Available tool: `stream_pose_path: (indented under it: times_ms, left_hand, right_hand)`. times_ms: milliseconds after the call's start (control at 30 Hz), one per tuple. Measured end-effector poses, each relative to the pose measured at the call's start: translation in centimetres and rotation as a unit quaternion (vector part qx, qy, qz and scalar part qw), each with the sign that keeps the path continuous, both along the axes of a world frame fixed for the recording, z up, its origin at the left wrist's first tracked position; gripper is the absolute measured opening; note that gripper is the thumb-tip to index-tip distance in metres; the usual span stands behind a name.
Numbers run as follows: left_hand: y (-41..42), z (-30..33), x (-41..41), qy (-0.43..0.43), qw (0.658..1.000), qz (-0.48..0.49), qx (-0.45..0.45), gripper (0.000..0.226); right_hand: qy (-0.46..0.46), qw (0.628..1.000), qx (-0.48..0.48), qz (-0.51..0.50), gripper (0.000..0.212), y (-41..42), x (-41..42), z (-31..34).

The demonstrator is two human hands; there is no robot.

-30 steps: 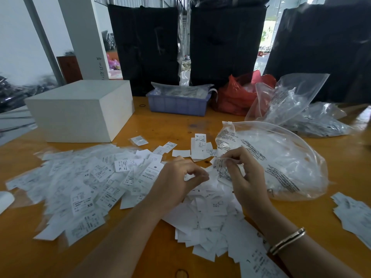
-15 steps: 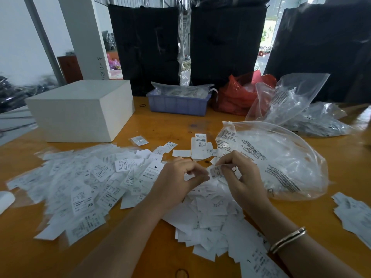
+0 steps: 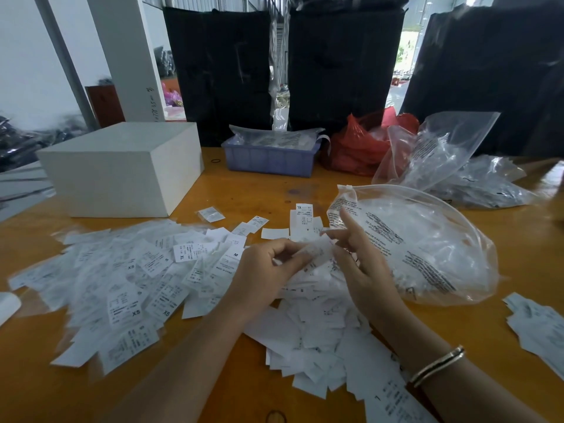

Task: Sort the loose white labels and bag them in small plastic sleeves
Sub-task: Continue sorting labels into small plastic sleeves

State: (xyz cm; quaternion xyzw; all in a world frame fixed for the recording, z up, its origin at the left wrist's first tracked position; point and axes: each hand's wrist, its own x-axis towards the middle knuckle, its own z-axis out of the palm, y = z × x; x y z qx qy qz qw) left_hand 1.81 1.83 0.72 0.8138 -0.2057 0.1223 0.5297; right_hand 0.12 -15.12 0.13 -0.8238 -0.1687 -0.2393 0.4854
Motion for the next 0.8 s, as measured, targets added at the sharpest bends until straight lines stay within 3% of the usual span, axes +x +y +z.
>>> stream_pose_path:
  times_ms: [100, 233, 333, 433, 500, 600, 667, 800]
  left_hand:
    - [0.1, 0.1, 0.0, -0.003, 1.000, 0.010, -0.021, 0.012]
    - [0.0, -0.2, 0.1, -0.031, 0.999, 0.007, -0.011, 0.014]
    - [0.1, -0.2, 0.1, -0.031, 0.999, 0.015, -0.008, 0.018]
    - [0.4, 0.0, 0.1, -0.027, 0.999, 0.032, -0.011, 0.036]
    - [0.7, 0.2, 0.1, -0.029, 0.997, 0.073, -0.025, 0.036]
    - [2.0, 0.6, 0.5, -0.069, 0.979, 0.191, -0.009, 0.017]
    - [2.9, 0.8, 0.8, -0.100, 0.959, 0.261, 0.037, 0.015]
    - [4.3, 0.1, 1.6, -0.109, 0.908, 0.377, 0.146, 0.022]
  right_hand:
    - [-0.028, 0.997, -0.043, -0.058, 0.034, -0.3, 0.3, 0.2]
    - [-0.046, 0.989, -0.128, -0.058, 0.027, 0.4, 0.5, -0.3]
    - [-0.044, 0.986, -0.163, 0.006, 0.043, 0.7, 0.2, -0.3]
    - [-0.043, 0.973, -0.224, 0.023, 0.057, 0.4, 0.2, -0.4]
    - [-0.076, 0.974, -0.208, -0.055, 0.053, -0.3, 0.4, -0.2]
    - [-0.141, 0.955, -0.123, -0.230, 0.039, -2.8, 1.1, 0.9]
    - [-0.103, 0.934, -0.121, -0.320, 0.034, -5.0, 1.7, 1.0]
    - [0.133, 0.895, -0.200, -0.376, 0.037, -7.7, 2.5, 0.2]
